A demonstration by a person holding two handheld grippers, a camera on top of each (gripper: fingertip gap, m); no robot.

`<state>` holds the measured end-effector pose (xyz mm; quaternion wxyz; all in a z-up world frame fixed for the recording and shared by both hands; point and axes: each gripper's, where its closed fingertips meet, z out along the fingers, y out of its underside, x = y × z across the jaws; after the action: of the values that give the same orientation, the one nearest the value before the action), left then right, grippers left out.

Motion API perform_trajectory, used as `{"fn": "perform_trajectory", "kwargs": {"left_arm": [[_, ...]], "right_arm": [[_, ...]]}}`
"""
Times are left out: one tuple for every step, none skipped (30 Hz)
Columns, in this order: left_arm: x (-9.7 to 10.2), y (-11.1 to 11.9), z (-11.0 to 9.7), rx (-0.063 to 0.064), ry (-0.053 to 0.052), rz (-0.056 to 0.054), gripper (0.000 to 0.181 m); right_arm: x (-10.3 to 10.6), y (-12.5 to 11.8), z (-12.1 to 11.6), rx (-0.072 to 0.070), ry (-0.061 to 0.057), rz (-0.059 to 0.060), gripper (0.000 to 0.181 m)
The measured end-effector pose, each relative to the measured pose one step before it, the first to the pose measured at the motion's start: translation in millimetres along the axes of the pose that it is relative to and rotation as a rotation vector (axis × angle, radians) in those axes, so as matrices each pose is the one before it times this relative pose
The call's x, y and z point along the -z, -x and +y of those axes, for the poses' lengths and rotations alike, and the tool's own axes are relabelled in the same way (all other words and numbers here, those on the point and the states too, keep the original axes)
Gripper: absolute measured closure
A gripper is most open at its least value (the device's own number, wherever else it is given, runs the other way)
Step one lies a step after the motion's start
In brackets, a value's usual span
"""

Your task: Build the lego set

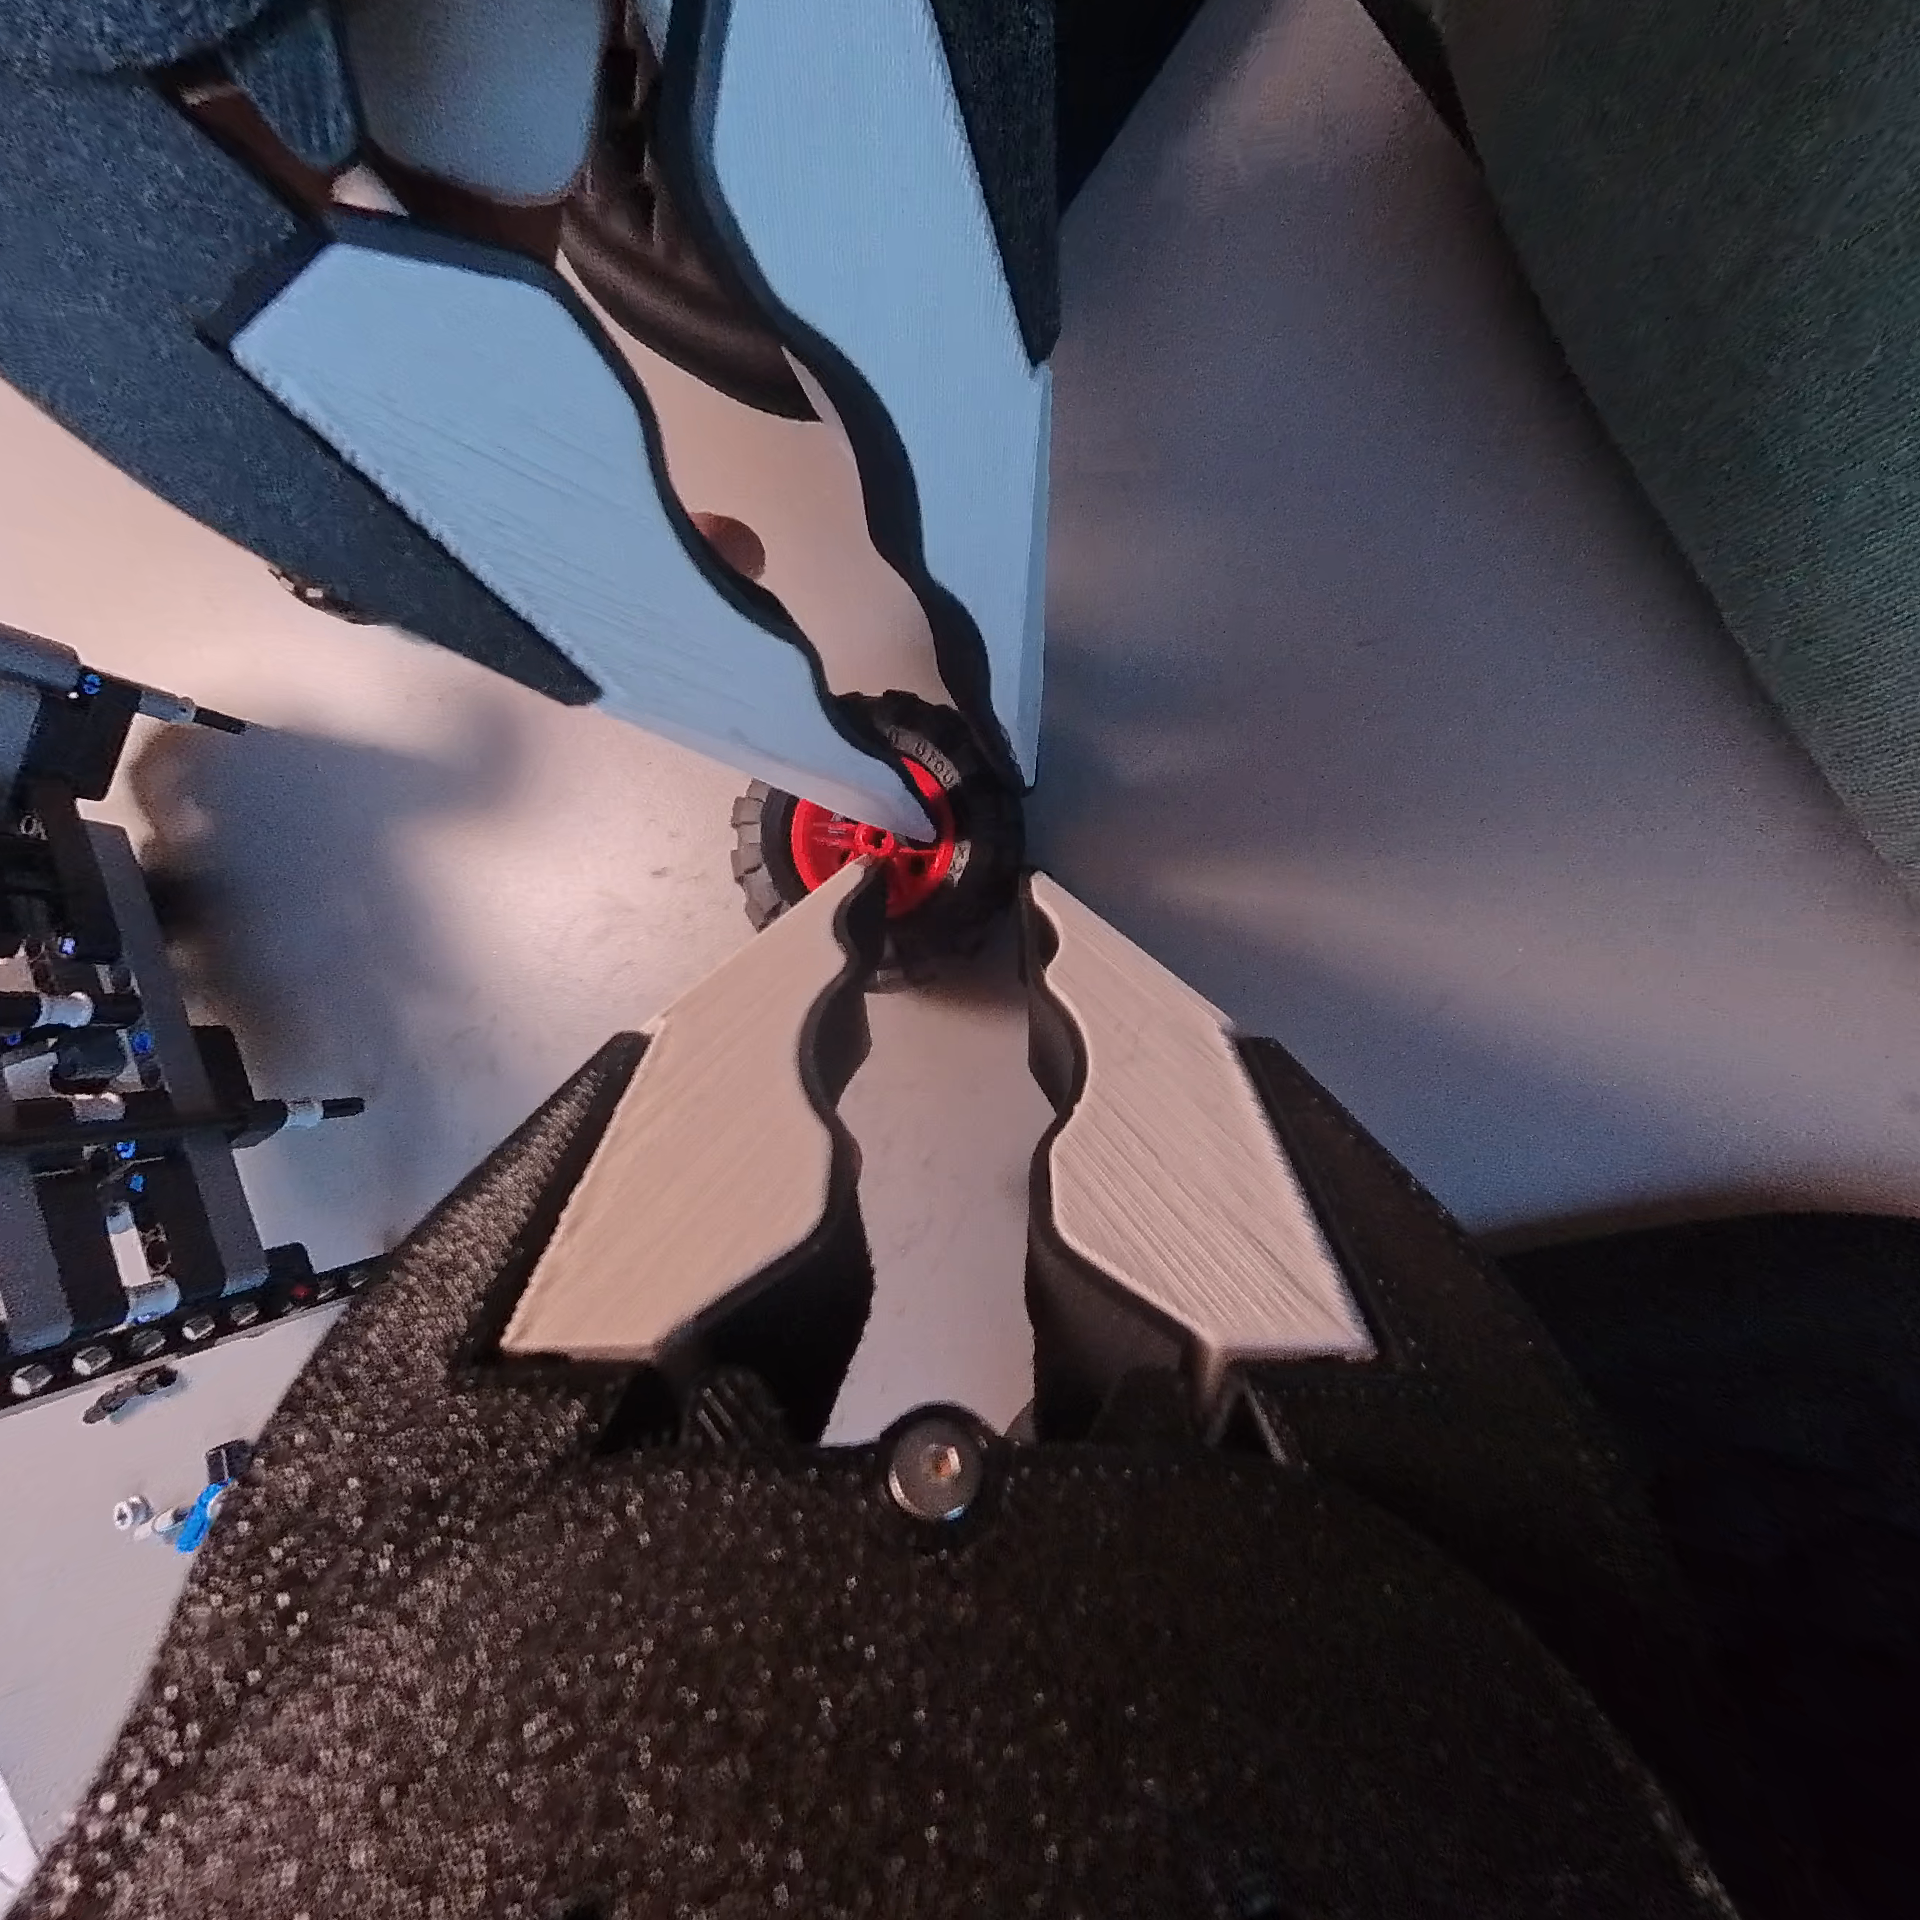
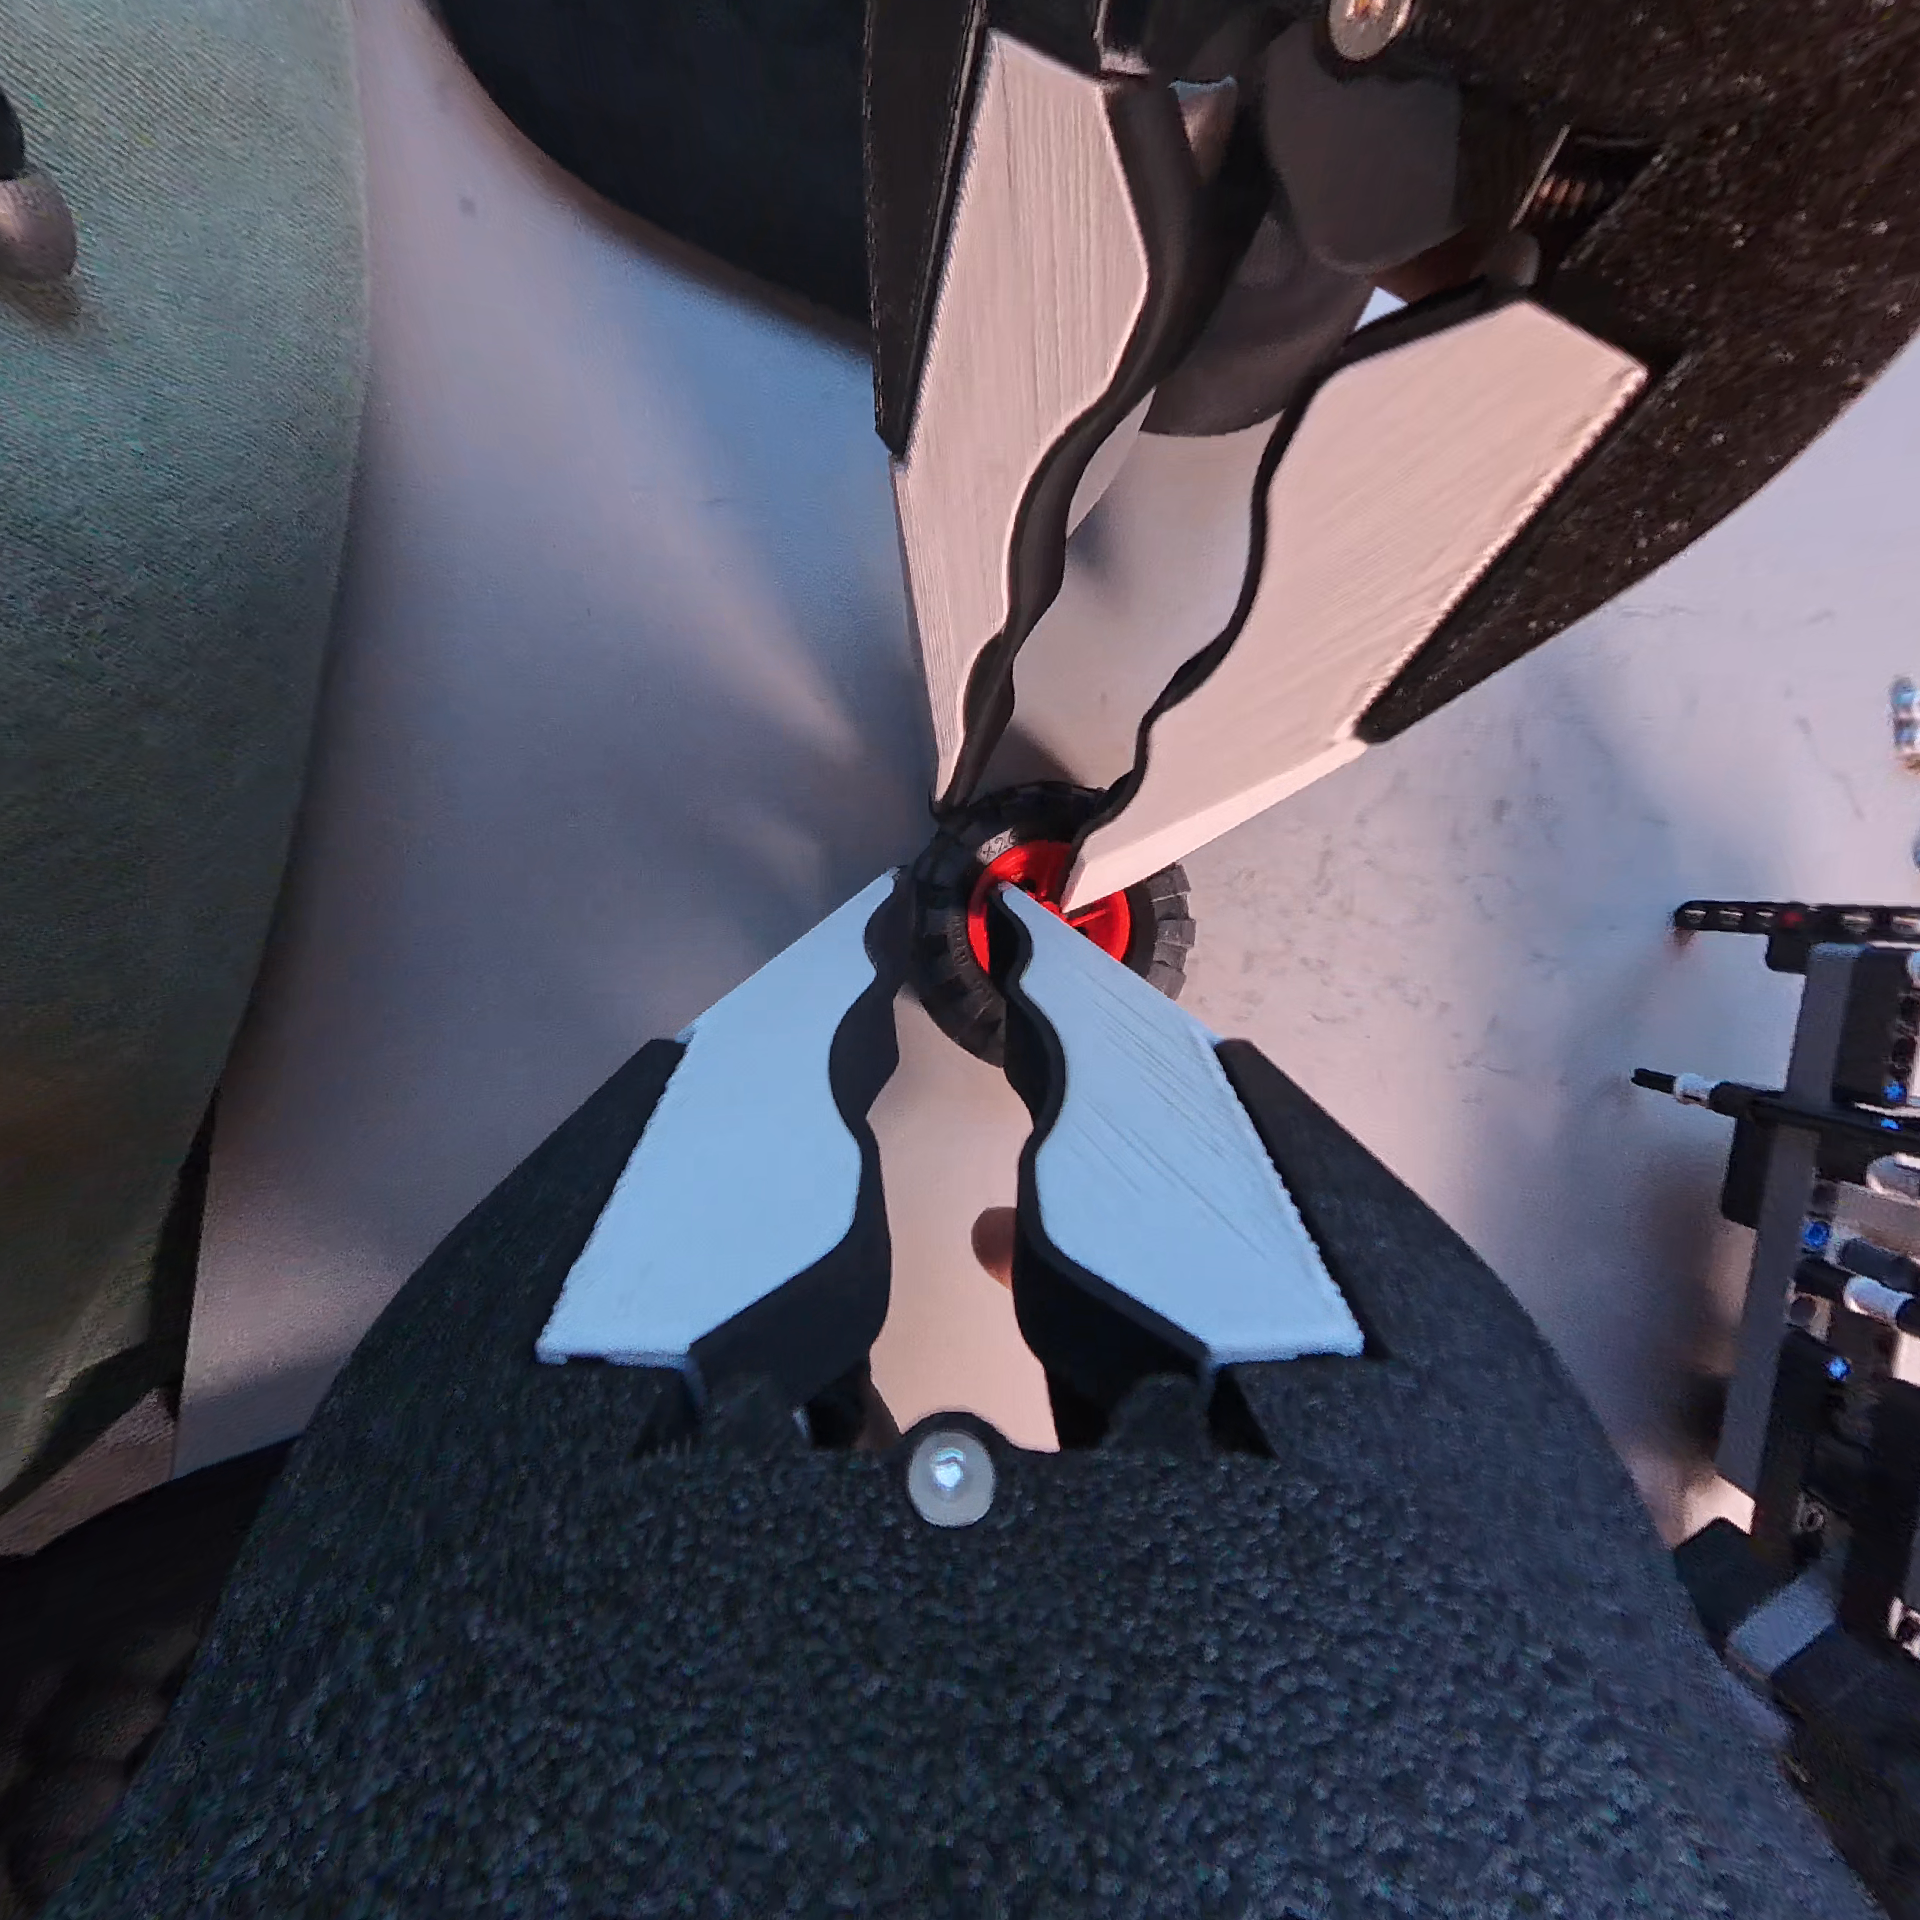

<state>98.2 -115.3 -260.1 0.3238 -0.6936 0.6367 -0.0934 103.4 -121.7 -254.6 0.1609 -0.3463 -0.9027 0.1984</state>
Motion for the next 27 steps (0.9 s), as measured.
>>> {"fn": "perform_trajectory", "kwargs": {"left_arm": [[0.03,0.02,-0.1,0.0032,-0.0004,0.0068,0.159],[-0.03,-0.01,-0.14,0.0036,0.0017,0.0062,0.159],[0.01,-0.05,-0.12,0.006,0.0007,0.0056,0.16],[-0.05,-0.03,-0.15,0.0081,-0.0034,0.0057,0.16],[0.0,-0.05,-0.2,0.0117,-0.0083,0.0063,0.16],[-0.02,-0.05,-0.13,0.0139,-0.0131,0.0061,0.16],[0.02,-0.1,-0.26,0.0165,-0.0171,0.0074,0.16],[0.24,-0.1,-0.4,0.0231,-0.0199,0.0127,0.16],[0.69,-0.08,-0.86,0.0334,-0.0229,0.0178,0.16],[1.0,-0.12,-0.9,0.0307,-0.0237,0.0151,0.159],[1.23,0.41,-0.71,0.0215,-0.0153,0.0065,0.159],[1.29,0.52,-1.42,0.0159,-0.0082,0.0019,0.159],[1.39,0.96,-1.11,0.0146,-0.0037,-0.0051,0.159],[1.32,-0.73,-0.79,0.0154,-0.0062,-0.0006,0.153],[2.6,-0.75,-2.04,0.016,-0.0185,-0.0043,0.144],[4.69,-0.11,-3.07,0.0163,-0.0297,-0.0093,0.14],[6.35,1.09,-3.64,0.0235,-0.0335,-0.0122,0.139],[6.46,2.31,-3.63,0.0325,-0.0333,-0.0123,0.139],[5.64,3.12,-3.21,0.0328,-0.0303,-0.0115,0.138],[4.08,4.15,-1.73,0.025,-0.0226,-0.0136,0.137],[2.22,5.0,1.11,0.0219,-0.0048,-0.0161,0.137],[0.18,5.13,4.24,0.0242,0.0166,-0.0138,0.135],[-1.56,3.88,5.84,0.0266,0.0277,-0.0062,0.131],[-3.07,2.55,6.44,0.0296,0.0347,0.0023,0.128],[-4.15,1.83,5.23,0.0236,0.0332,0.0039,0.124],[-4.45,0.64,2.92,0.0117,0.0224,0.0038,0.123],[-4.44,-0.07,1.82,0.0076,0.021,0.0046,0.123]], "right_arm": [[-0.03,-0.06,-0.15,-0.0018,0.012,-0.0138,0.171],[0.0,-0.06,-0.21,-0.0037,0.0076,-0.0133,0.171],[-0.1,-0.04,-0.5,-0.006,0.0029,-0.0123,0.171],[-0.1,-0.18,-0.57,-0.0067,0.0025,-0.0109,0.172],[-0.04,-0.12,-0.29,-0.0121,0.0007,-0.0084,0.172],[-0.02,-0.17,-0.35,-0.0158,-0.0081,-0.0056,0.172],[0.04,-0.21,-0.1,-0.0204,-0.014,-0.0056,0.173],[0.22,-0.16,0.19,-0.0236,-0.0096,-0.0076,0.173],[0.35,-0.24,-0.1,-0.0215,-0.0062,-0.0041,0.172],[0.43,-0.2,-0.03,-0.0207,-0.0155,0.0006,0.172],[1.13,-0.25,0.11,-0.0275,-0.0293,0.0005,0.171],[2.68,0.6,-0.4,-0.0381,-0.033,-0.0081,0.167],[4.04,0.21,-0.95,-0.0419,-0.0343,-0.0067,0.161],[5.51,-1.63,-0.77,-0.0414,-0.0301,0.0041,0.157],[7.62,-3.1,-2.36,-0.0389,-0.0369,0.0108,0.156],[8.25,-3.46,-2.71,-0.0414,-0.0312,0.0094,0.155],[7.3,-5.5,-1.56,-0.0388,-0.0185,0.0197,0.153],[5.08,-6.58,0.53,-0.0265,-0.0059,0.0244,0.15],[2.54,-5.1,1.38,-0.0199,-0.0016,0.0095,0.147],[0.02,-5.42,1.26,-0.0266,-0.0018,0.0054,0.145],[-1.86,-5.42,0.76,-0.0386,-0.0009,-0.0019,0.144],[-3.27,-2.62,-0.58,-0.049,-0.0041,-0.0235,0.144],[-4.32,-2.98,-0.57,-0.0548,0.0035,-0.0235,0.144],[-5.18,-4.61,-0.16,-0.048,0.0127,-0.0122,0.144],[-5.45,-3.45,0.57,-0.0298,0.0191,-0.0166,0.144],[-5.42,-1.45,2.48,-0.0176,0.0324,-0.0247,0.143],[-5.67,-0.64,4.42,-0.0133,0.047,-0.025,0.14]]}}
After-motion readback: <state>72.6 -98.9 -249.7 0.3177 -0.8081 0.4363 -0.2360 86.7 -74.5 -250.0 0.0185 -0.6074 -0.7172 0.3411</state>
